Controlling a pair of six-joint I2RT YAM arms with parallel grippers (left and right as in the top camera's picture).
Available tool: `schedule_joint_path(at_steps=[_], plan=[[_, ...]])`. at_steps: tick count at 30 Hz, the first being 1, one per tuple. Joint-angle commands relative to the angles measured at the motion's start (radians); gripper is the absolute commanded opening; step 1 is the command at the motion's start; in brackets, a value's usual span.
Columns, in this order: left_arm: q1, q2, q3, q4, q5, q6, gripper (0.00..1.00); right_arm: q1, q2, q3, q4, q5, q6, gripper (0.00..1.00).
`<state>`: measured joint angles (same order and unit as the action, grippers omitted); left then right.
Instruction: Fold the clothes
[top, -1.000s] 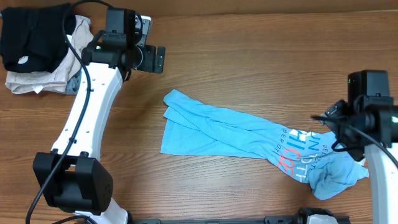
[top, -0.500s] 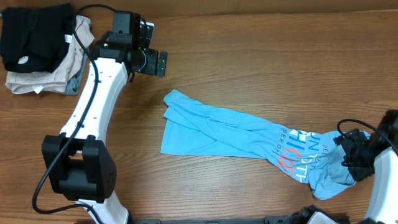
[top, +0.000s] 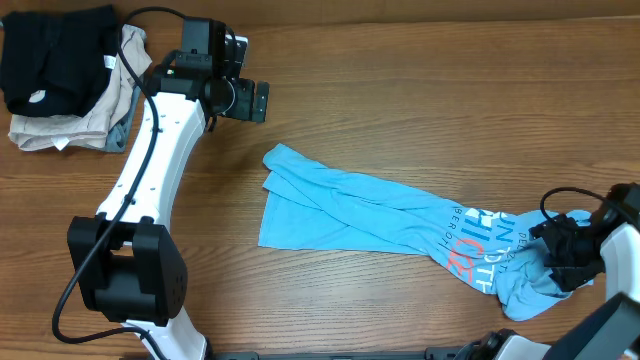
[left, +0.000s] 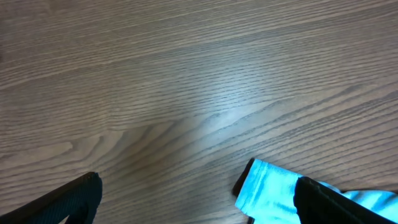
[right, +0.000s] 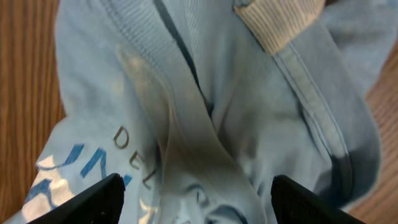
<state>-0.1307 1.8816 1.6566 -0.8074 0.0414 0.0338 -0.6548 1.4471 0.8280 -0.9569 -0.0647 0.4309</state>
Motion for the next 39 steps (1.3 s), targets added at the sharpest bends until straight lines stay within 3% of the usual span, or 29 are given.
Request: schedule_joint_path(at_steps=[1,5,7,8,13,15,18,24,32,39], plan=[[0.004,0.008,0.016,0.004,0.000,0.020,1.00,-0.005,0.045,-0.007,0.025,0.014,0.010,0.79],[0.006,0.008,0.016,0.003,-0.001,0.042,1.00,-0.005,0.074,-0.007,0.056,0.013,0.011,0.69],[0.007,0.008,0.016,0.003,-0.017,0.042,1.00,-0.005,0.074,-0.007,0.063,0.010,0.010,0.36],[0.007,0.008,0.016,0.003,-0.020,0.042,1.00,-0.005,0.074,-0.007,0.064,0.011,0.010,0.29],[0.007,0.008,0.016,0.004,-0.023,0.042,1.00,-0.005,0.074,-0.007,0.074,0.011,0.010,0.15],[0.007,0.008,0.016,0.004,-0.023,0.042,1.00,-0.005,0.074,-0.007,0.078,0.011,0.010,0.04],[0.007,0.008,0.016,0.004,-0.023,0.042,1.00,-0.005,0.074,-0.007,0.090,0.000,0.004,0.04],[0.007,0.008,0.016,0.013,-0.023,0.042,1.00,0.002,0.058,0.073,0.068,-0.231,-0.174,0.04],[0.006,0.008,0.016,0.010,-0.023,0.041,0.94,0.121,0.008,0.505,-0.074,-0.330,-0.194,0.04],[0.006,0.008,0.016,0.014,-0.023,0.041,0.93,0.290,0.045,0.617,0.225,-0.222,-0.049,0.04]])
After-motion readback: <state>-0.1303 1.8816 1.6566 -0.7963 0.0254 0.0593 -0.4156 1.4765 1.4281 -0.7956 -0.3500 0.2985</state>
